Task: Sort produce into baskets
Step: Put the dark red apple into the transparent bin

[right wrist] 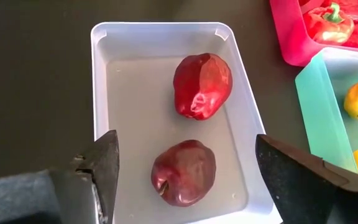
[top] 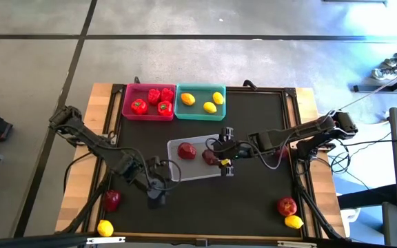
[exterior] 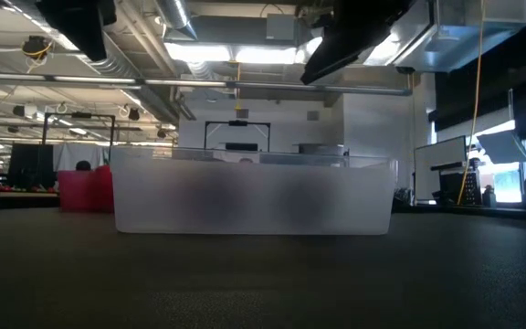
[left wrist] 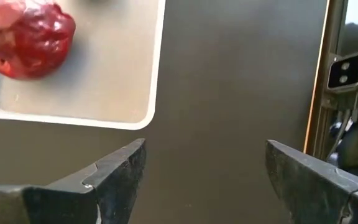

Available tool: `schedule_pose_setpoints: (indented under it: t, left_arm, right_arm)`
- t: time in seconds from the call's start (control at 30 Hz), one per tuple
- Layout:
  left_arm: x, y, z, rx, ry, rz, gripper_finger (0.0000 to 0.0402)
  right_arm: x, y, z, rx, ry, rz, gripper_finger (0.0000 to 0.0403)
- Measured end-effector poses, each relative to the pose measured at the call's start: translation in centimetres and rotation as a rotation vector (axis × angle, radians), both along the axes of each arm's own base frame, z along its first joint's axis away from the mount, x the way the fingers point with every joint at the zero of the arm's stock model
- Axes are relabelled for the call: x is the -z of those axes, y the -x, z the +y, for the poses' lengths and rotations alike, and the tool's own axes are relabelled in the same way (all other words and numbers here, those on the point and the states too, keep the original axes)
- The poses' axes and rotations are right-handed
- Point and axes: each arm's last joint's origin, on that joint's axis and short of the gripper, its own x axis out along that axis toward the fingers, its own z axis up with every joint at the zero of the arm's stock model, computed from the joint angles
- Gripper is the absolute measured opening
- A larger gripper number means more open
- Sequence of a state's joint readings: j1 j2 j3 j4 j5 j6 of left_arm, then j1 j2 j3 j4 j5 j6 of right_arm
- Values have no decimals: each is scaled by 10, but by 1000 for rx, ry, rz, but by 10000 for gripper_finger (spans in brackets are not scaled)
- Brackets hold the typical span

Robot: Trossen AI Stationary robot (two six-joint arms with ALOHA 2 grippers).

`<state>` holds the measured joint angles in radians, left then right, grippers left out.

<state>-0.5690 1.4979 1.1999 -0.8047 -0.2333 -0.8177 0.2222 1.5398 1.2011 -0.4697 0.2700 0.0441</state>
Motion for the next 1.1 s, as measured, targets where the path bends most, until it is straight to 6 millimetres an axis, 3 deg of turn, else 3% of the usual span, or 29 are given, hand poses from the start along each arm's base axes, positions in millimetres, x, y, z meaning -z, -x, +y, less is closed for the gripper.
schedule_pose_setpoints:
  t: [0.2, 0.47, 0.73, 0.9, 1.1]
  left_arm:
    - [1, 1, 3, 15, -25, 27, 325]
    - [6, 10, 8, -56, 58, 185, 396]
    - [7, 13, 7, -204, 132, 232, 383]
    - [12, 27, 1, -296, 174, 397, 384]
    - [33, 36, -17, -374, 202, 639, 381]
  right_arm:
    - [0, 0, 0, -1, 1, 3, 301]
    - [0, 0, 0, -1, 1, 4, 301]
    - [0, 0, 0, 0, 0, 6, 301]
    - [0, 0, 0, 1, 0, 6, 301]
    - [0, 0, 0, 1, -1, 5, 301]
